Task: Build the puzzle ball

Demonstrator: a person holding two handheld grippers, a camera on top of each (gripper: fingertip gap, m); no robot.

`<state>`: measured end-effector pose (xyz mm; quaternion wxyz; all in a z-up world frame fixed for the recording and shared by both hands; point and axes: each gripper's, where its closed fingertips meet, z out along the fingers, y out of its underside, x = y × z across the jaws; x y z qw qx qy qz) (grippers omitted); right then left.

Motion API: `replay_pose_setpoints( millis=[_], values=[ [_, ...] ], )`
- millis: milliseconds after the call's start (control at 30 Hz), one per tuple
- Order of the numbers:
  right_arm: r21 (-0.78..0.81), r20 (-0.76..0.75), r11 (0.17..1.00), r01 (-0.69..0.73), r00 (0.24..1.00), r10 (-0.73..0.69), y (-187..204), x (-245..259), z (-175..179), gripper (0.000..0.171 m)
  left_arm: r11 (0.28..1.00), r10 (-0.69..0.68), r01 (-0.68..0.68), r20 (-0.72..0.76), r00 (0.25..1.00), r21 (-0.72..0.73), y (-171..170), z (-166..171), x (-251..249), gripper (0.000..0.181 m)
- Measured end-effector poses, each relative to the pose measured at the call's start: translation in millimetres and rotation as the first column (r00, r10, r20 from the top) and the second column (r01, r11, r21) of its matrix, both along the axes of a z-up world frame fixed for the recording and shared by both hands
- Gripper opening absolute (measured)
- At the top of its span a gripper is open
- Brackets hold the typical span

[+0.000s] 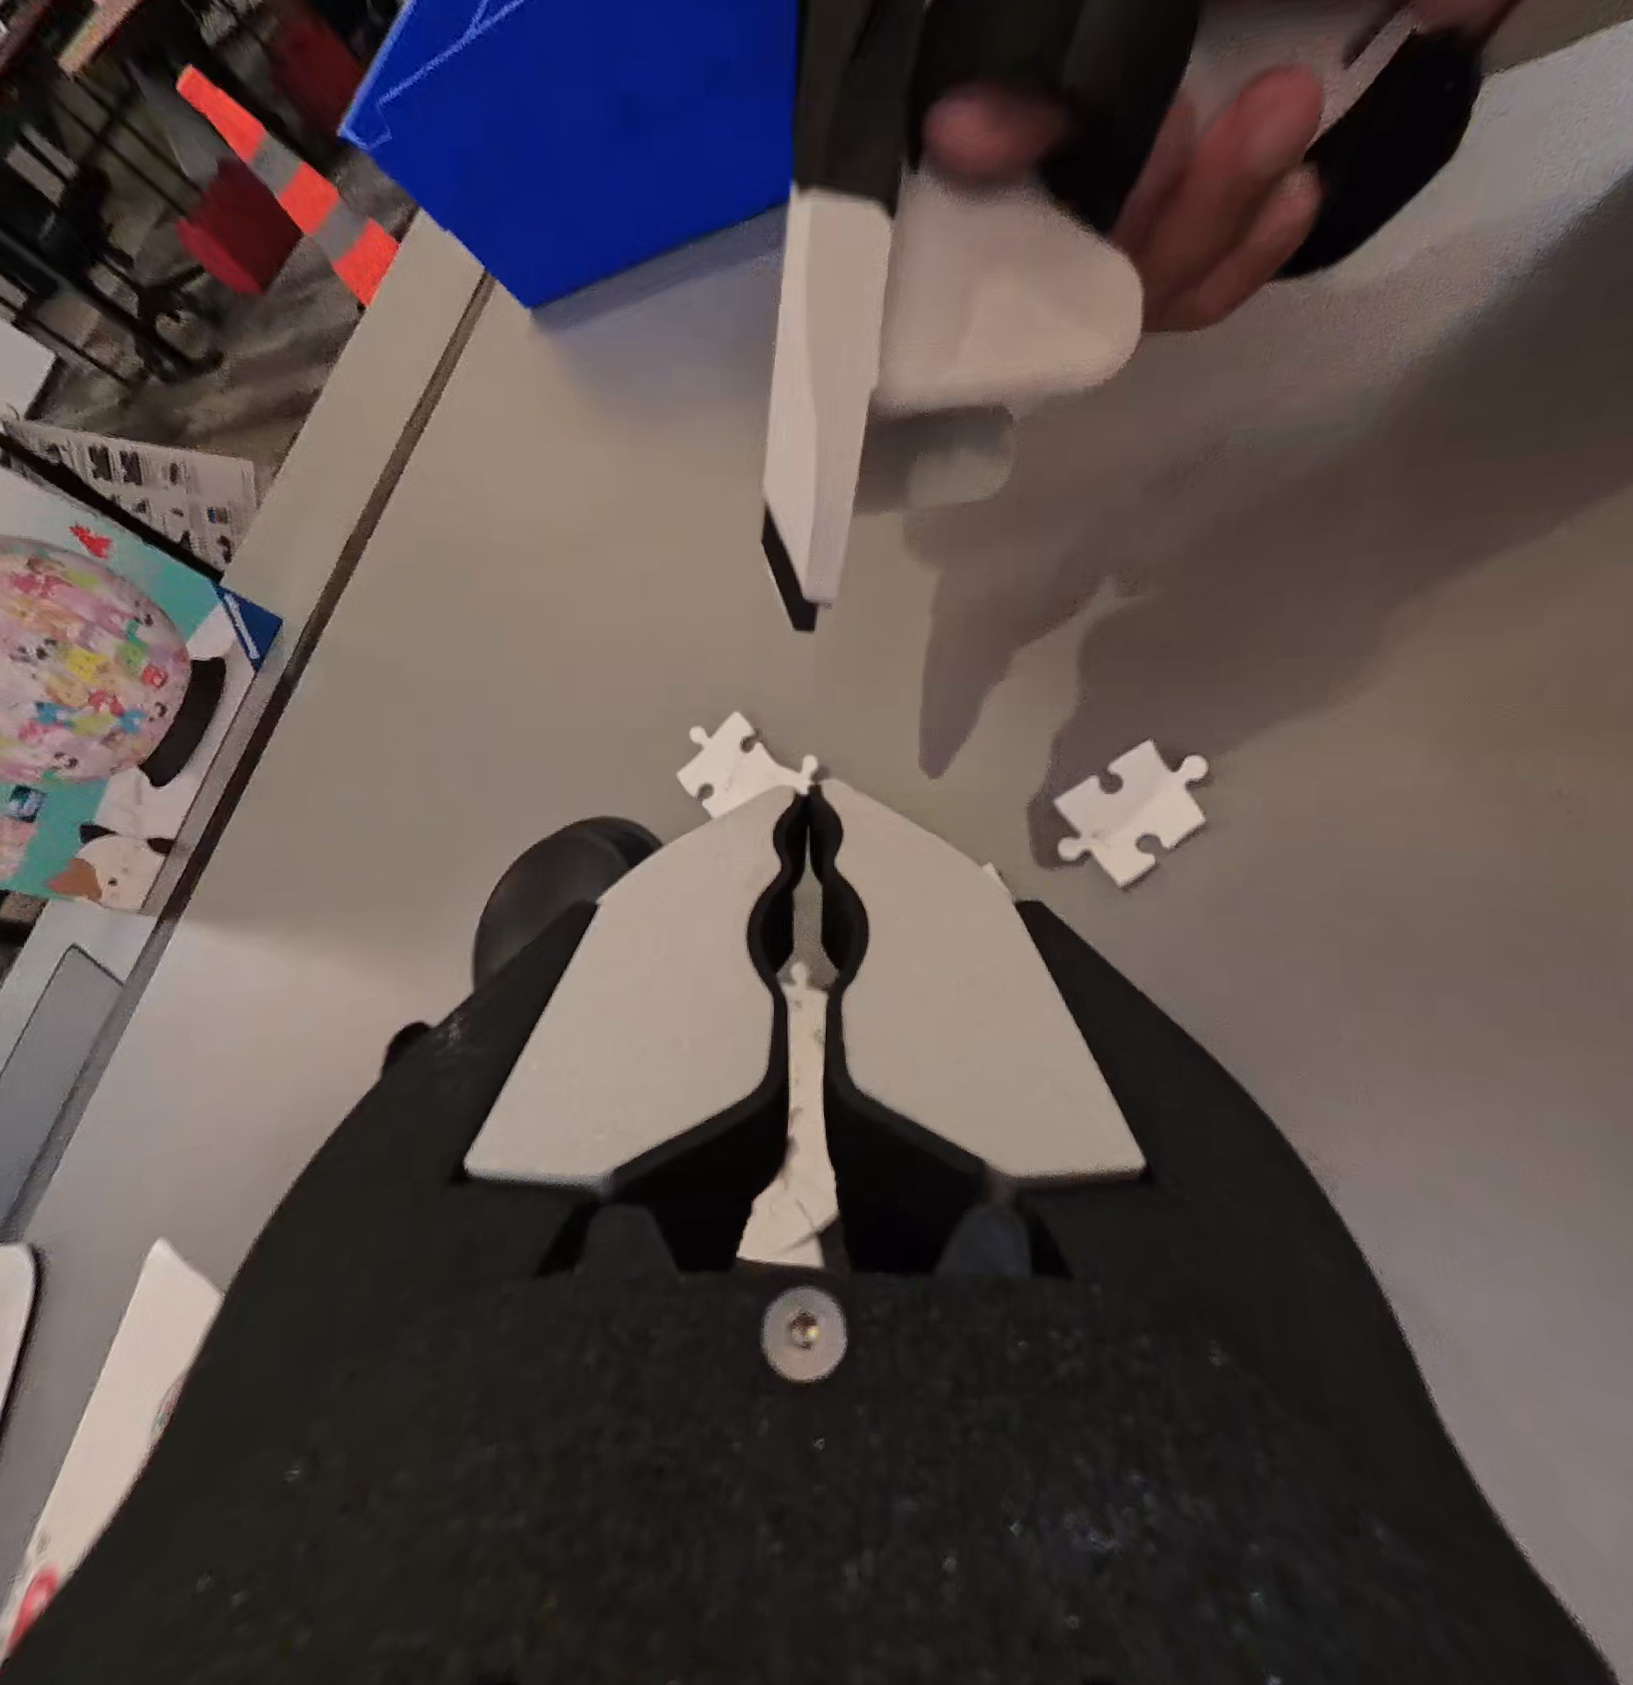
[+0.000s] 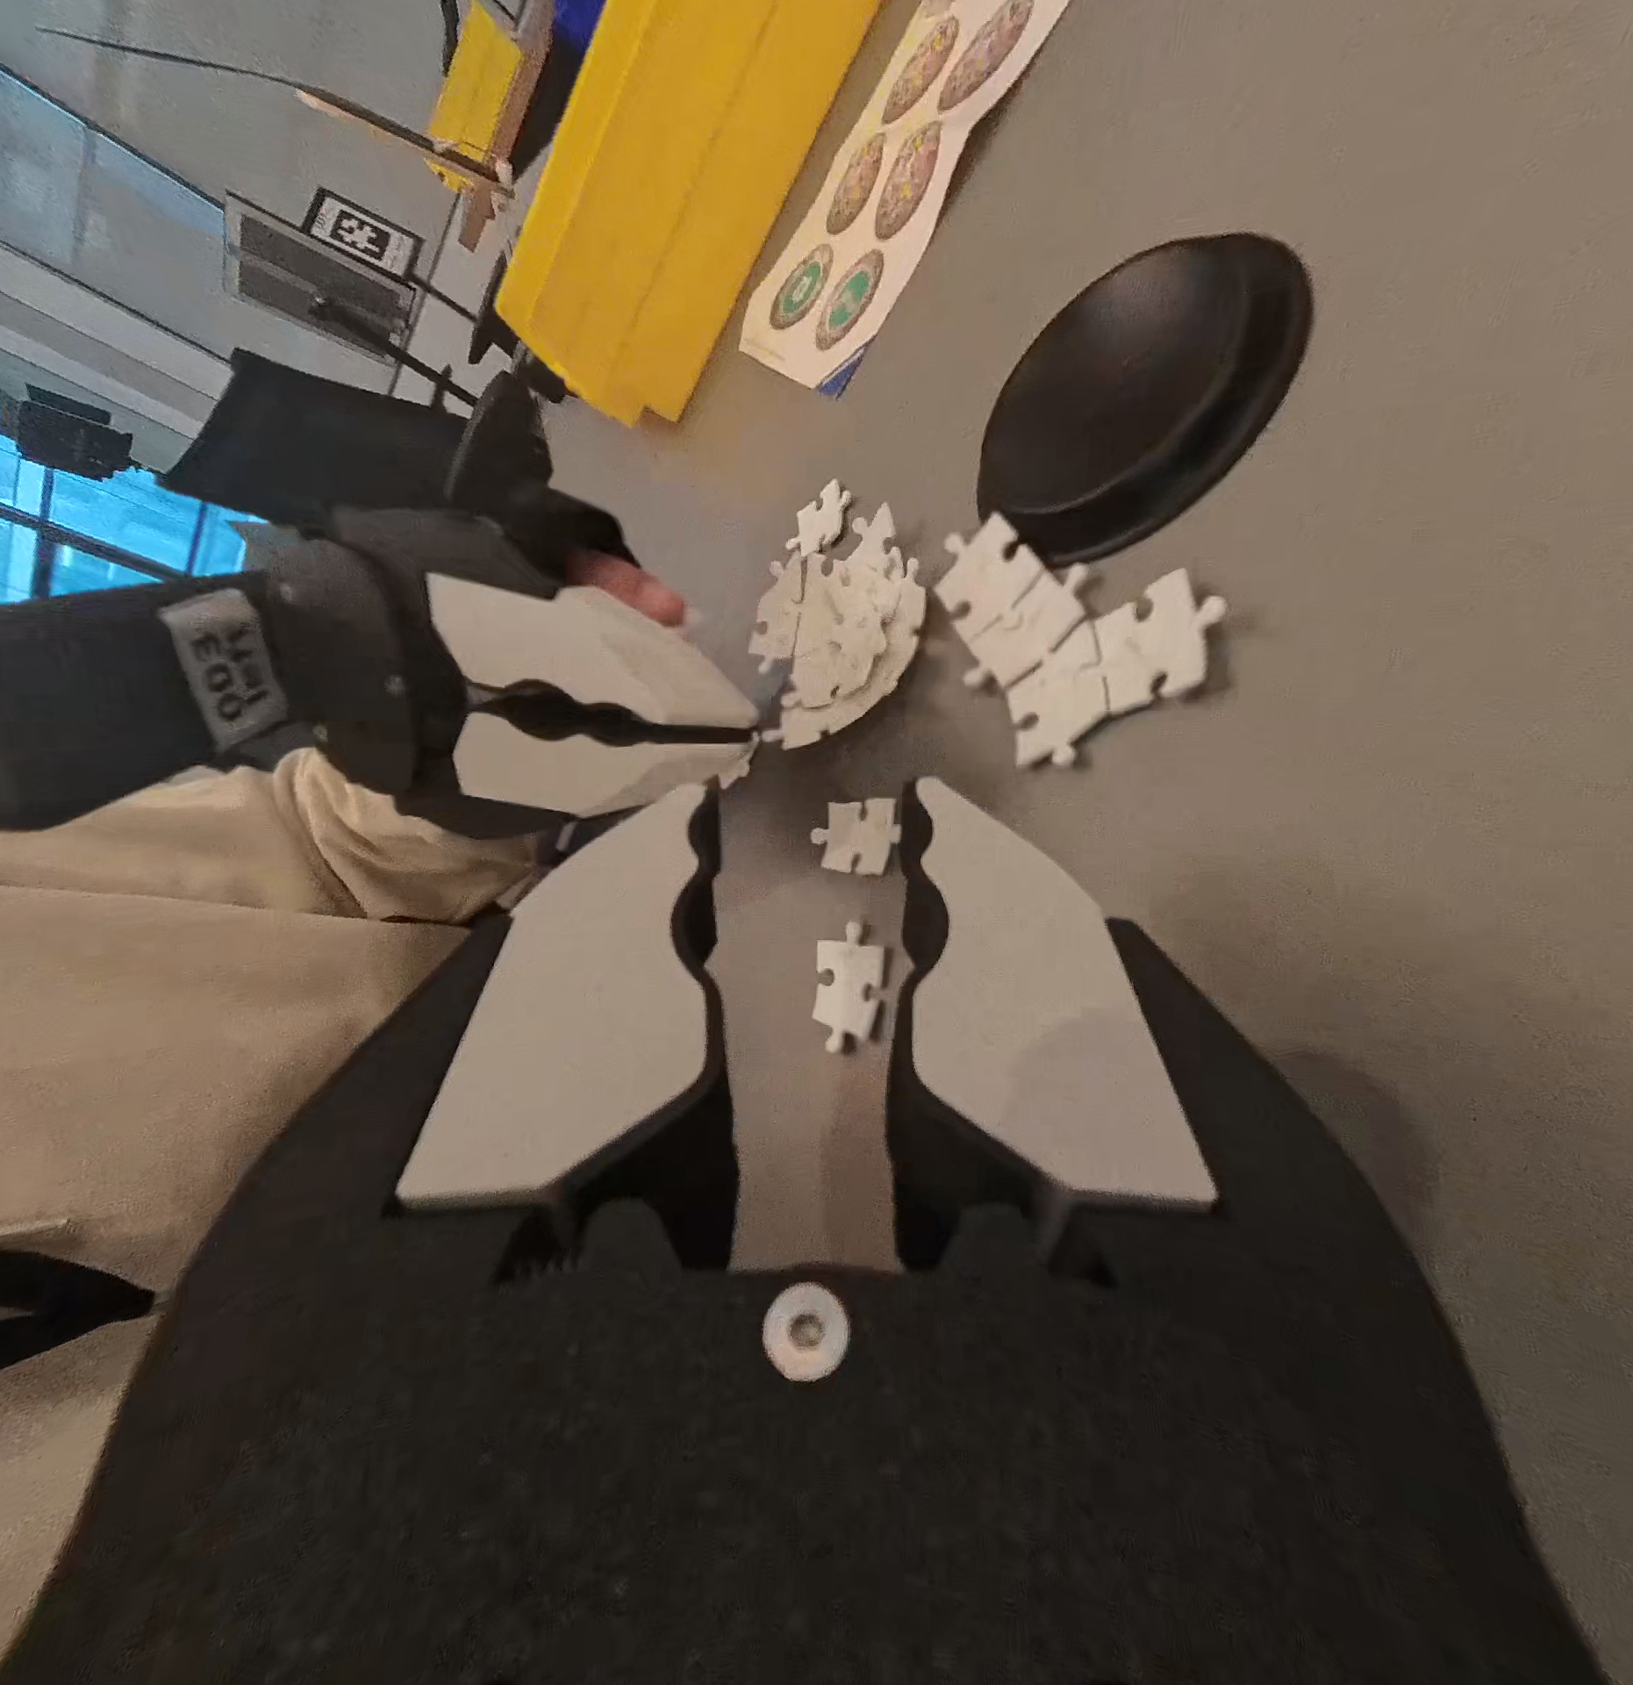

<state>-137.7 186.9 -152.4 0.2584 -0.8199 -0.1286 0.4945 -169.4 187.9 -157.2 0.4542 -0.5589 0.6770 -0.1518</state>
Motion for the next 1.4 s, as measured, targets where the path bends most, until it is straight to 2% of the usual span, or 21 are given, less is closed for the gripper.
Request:
replay_pose_setpoints(
  millis=[67, 133, 200, 267, 333, 400, 433, 533, 567, 600, 700, 867, 933, 967, 1000, 1033, 1133, 1167, 1233, 1267, 1400],
  values=[
    [-0.021, -0.027, 1.000, 0.022, 0.999, -0.022, 8, -4, -6, 0.035, 1.000, 0.025, -0.025, 0.017, 1.000, 0.006, 4, 2, -6, 0.000],
    [-0.037, -0.030, 0.999, 0.019, 0.999, -0.020, 10, -6, -9, 0.034, 0.997, 0.054, -0.052, 0.026, 0.998, -0.048, 7, 0, -15, 0.000],
    [0.046, 0.157, 0.998, 0.034, 0.987, -0.041, 19, 4, -25, 0.035, 0.992, 0.089, -0.084, 0.050, 0.995, -0.097, 15, 0, -23, 0.000],
    [0.207, 0.378, 0.978, -0.034, 0.924, -0.048, 35, 14, -37, 0.035, 0.979, 0.135, -0.130, 0.022, 0.991, -0.156, 28, -6, -26, 0.007],
    [0.346, 0.539, 0.928, -0.138, 0.839, -0.077, 57, 20, -44, 0.058, 0.961, 0.141, -0.128, 0.032, 0.990, -0.246, 33, -9, -23, 0.014],
    [0.317, 0.608, 0.919, -0.233, 0.794, -0.008, 67, 16, -55, 0.063, 0.928, 0.160, -0.145, 0.018, 0.987, -0.343, 37, -17, -24, 0.021],
    [0.296, 0.600, 0.923, -0.245, 0.800, 0.020, 72, 12, -58, 0.064, 0.913, 0.171, -0.153, 0.014, 0.985, -0.378, 39, -21, -25, 0.023],
    [0.199, 0.497, 0.943, -0.266, 0.857, 0.137, 76, -5, -62, 0.029, 0.899, 0.198, -0.166, 0.038, 0.979, -0.405, 42, -21, -31, 0.023],
    [0.161, 0.502, 0.946, -0.282, 0.849, 0.167, 74, -7, -66, 0.001, 0.901, 0.205, -0.171, 0.043, 0.978, -0.400, 43, -20, -32, 0.023],
    [0.137, 0.517, 0.939, -0.315, 0.832, 0.204, 70, -9, -68, 0.000, 0.901, 0.210, -0.177, 0.041, 0.977, -0.396, 44, -19, -33, 0.023],
    [0.170, 0.578, 0.920, -0.354, 0.792, 0.198, 65, -10, -69, 0.000, 0.892, 0.223, -0.191, 0.031, 0.974, -0.409, 48, -19, -37, 0.023],
    [0.229, 0.452, 0.926, -0.300, 0.875, 0.172, 48, -10, -34, 0.000, 0.886, 0.148, -0.145, -0.027, 0.989, -0.441, 40, -32, -37, 0.028],
    [0.322, 0.497, 0.862, -0.392, 0.845, 0.199, 35, -14, -24, 0.000, 0.899, 0.104, -0.118, -0.056, 0.993, -0.422, 37, -37, -36, 0.031],
    [0.359, 0.540, 0.817, -0.451, 0.814, 0.212, 28, -18, -27, 0.008, 0.904, 0.096, -0.114, -0.065, 0.993, -0.412, 38, -38, -35, 0.031],
    [0.373, 0.586, 0.782, -0.500, 0.780, 0.220, 24, -22, -32, 0.034, 0.902, 0.085, -0.104, -0.064, 0.994, -0.419, 37, -37, -33, 0.032],
    [0.363, 0.636, 0.760, -0.539, 0.740, 0.220, 24, -23, -40, 0.043, 0.895, 0.072, -0.089, -0.055, 0.996, -0.437, 36, -35, -30, 0.033],
    [0.271, 0.707, 0.722, -0.636, 0.641, 0.300, 22, -24, -63, 0.055, 0.896, 0.067, -0.080, -0.045, 0.997, -0.437, 35, -31, -28, 0.033],
    [0.251, 0.716, 0.715, -0.653, 0.622, 0.317, 22, -25, -69, 0.055, 0.900, 0.064, -0.077, -0.045, 0.997, -0.430, 34, -29, -29, 0.033],
    [0.286, 0.710, 0.698, -0.656, 0.634, 0.305, 25, -32, -69, 0.053, 0.903, 0.068, -0.081, -0.045, 0.997, -0.421, 32, -28, -30, 0.032],
    [0.283, 0.706, 0.690, -0.666, 0.632, 0.321, 22, -35, -68, 0.034, 0.903, 0.070, -0.083, -0.046, 0.996, -0.422, 31, -28, -31, 0.032],
    [0.305, 0.760, 0.680, -0.667, 0.601, 0.248, 24, -33, -67, 0.031, 0.891, 0.086, -0.105, -0.064, 0.994, -0.442, 31, -30, -30, 0.032]
  ],
)
